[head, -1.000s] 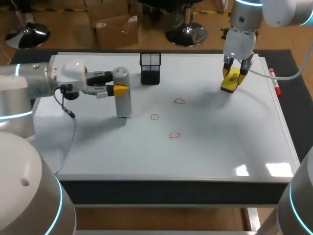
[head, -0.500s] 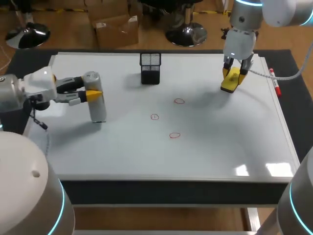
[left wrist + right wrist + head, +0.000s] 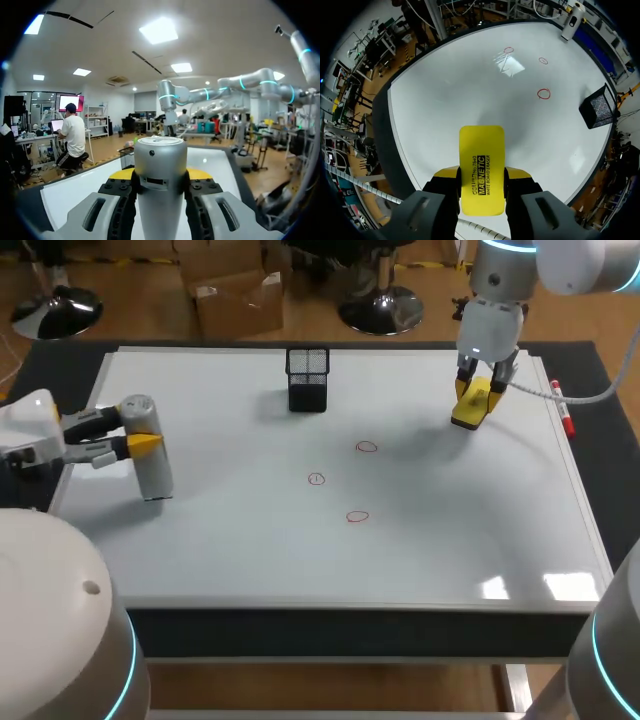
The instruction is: Pick up the inspection probe, press it on each red-marked spot on the whiteboard one by one, put down the probe, pick up the eraser, and wipe off all the red marks.
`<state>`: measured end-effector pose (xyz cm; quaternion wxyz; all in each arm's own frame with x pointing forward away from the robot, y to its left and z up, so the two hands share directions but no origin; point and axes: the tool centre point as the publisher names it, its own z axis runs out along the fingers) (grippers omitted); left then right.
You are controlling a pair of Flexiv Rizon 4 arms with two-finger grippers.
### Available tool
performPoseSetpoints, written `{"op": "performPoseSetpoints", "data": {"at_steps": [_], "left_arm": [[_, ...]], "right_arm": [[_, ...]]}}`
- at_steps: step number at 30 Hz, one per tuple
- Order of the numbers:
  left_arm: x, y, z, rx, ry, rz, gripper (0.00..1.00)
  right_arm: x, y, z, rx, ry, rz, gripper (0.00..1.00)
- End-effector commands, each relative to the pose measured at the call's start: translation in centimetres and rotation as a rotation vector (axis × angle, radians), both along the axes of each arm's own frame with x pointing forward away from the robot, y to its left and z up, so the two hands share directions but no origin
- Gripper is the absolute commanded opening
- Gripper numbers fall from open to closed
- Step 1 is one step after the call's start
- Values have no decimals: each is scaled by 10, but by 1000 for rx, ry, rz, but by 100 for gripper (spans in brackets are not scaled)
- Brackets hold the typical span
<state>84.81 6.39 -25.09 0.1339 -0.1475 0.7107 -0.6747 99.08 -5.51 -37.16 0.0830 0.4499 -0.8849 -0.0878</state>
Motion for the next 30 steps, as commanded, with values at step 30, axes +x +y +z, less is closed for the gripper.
{"op": "performPoseSetpoints", "data": {"at_steps": [30], "left_arm": [[-3, 16, 4, -6, -7, -15, 0]], "right_arm": [[-32, 57, 13, -72, -3, 102, 0]]}}
